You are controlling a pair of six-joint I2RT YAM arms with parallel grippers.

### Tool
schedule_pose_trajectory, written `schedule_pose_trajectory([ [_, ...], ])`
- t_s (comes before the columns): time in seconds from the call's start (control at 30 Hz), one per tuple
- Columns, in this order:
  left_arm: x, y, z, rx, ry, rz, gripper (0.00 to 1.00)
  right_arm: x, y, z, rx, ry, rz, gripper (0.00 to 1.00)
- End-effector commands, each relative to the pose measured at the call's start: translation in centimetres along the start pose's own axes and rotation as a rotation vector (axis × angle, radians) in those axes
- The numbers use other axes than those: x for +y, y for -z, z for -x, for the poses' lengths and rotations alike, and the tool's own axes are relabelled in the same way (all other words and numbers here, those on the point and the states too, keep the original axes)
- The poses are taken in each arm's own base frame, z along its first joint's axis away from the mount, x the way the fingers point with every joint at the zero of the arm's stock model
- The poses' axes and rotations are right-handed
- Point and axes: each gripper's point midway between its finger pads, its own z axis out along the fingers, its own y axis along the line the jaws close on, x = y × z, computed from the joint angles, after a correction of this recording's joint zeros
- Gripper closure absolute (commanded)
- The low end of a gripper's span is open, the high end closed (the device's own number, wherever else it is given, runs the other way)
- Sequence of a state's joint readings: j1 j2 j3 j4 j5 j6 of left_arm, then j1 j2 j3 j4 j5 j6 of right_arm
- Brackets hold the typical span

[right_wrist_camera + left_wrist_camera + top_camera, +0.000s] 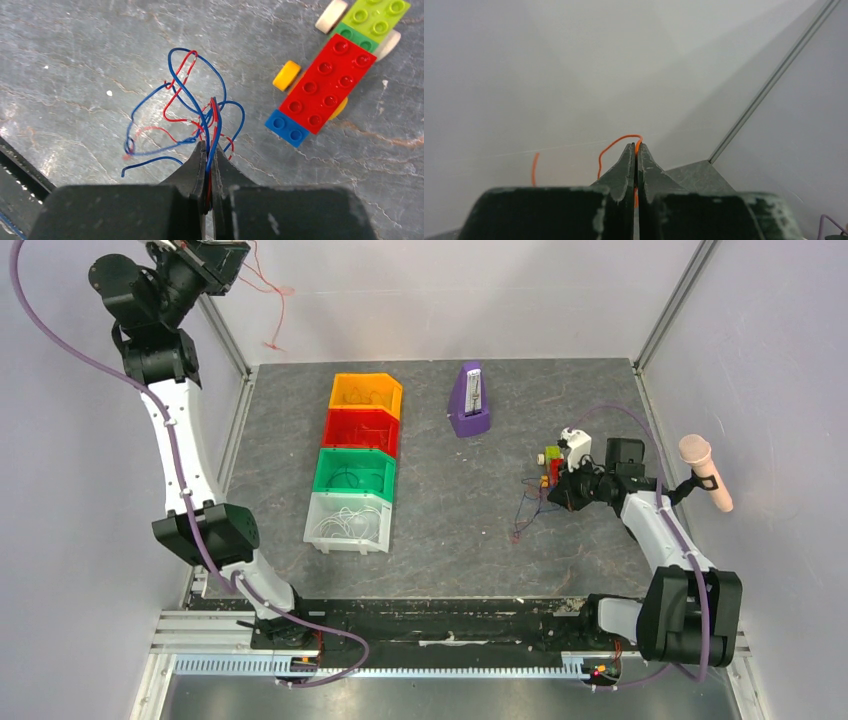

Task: Untangle the cables

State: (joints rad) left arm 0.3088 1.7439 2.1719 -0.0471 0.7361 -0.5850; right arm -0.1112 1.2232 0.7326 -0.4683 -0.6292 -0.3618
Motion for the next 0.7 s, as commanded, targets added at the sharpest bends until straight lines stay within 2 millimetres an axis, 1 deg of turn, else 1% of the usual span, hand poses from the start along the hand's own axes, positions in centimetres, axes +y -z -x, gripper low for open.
schedule_pose_trajectory([
  [0.0, 1.7, -0.6, -0.3, -0.02, -0.049, 0.021, 0.98, 1.3, 0.9, 3.8, -0.092, 0.044, 0.039, 1.0],
  [0.03, 1.8, -1.0, -0.5, -0.026, -0.062, -0.002, 0.98, 1.6, 0.8, 3.9, -0.092, 0.05, 0.045, 1.0],
  [0.1, 1.6, -1.5, -1.7, -0.013, -0.036, -0.054, 0.98, 1.9, 0.8, 4.2, -0.094, 0.047, 0.052, 1.0],
  [0.2, 0.4, -2.5, -4.6, 0.029, -0.005, -0.143, 0.98, 2.2, 0.8, 4.6, -0.098, 0.046, 0.06, 1.0],
  [0.3, -0.7, -3.6, -7.7, 0.079, -0.047, -0.198, 0.98, 2.4, 0.8, 4.8, -0.098, 0.046, 0.063, 1.0],
  [0.37, -0.9, -4.5, -9.4, 0.098, -0.072, -0.207, 0.98, 2.4, 0.9, 4.8, -0.095, 0.047, 0.062, 1.0],
  [0.43, -0.5, -5.3, -10.9, 0.112, -0.089, -0.198, 0.98, 2.5, 0.9, 4.8, -0.09, 0.044, 0.063, 1.0],
  [0.53, 0.9, -6.5, -13.3, 0.137, -0.094, -0.155, 0.98, 2.7, 1.1, 4.9, -0.091, 0.042, 0.066, 1.0],
  [0.67, 2.6, -7.2, -16.8, 0.191, -0.136, -0.118, 0.98, 2.8, 1.2, 5.1, -0.094, 0.036, 0.064, 1.0],
])
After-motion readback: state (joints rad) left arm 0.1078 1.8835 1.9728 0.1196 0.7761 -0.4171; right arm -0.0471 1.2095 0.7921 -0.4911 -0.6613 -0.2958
